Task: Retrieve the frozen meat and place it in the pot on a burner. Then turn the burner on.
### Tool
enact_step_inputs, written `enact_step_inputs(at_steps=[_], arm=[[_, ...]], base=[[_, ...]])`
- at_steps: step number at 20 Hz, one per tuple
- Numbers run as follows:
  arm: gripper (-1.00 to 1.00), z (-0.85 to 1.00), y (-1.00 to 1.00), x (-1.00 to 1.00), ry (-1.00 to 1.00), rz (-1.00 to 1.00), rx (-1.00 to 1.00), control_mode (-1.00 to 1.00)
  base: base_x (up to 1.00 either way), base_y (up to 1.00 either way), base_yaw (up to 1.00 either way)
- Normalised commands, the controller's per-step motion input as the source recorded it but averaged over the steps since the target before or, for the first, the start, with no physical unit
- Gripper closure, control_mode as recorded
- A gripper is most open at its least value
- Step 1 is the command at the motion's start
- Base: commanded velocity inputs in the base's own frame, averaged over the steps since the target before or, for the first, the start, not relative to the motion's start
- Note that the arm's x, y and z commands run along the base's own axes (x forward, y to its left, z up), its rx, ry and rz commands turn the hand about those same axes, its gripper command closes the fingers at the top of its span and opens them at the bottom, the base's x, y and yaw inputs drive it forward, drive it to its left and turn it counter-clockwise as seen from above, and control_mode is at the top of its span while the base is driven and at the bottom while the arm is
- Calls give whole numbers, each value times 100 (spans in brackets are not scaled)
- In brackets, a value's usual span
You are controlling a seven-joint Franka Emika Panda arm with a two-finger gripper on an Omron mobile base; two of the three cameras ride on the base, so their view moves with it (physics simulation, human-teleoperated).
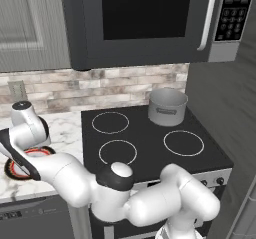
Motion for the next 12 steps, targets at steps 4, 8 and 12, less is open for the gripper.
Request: enact_step_inputs(at_steps=[4, 8, 12], arm=[[-100, -23, 0, 11, 0, 0, 0, -100], [-100, -13, 5, 8, 0, 0, 0, -100], [-100, -20, 0, 7, 0, 0, 0, -100]], base=[[0, 0, 0], [0, 0, 0], [0, 0, 0]])
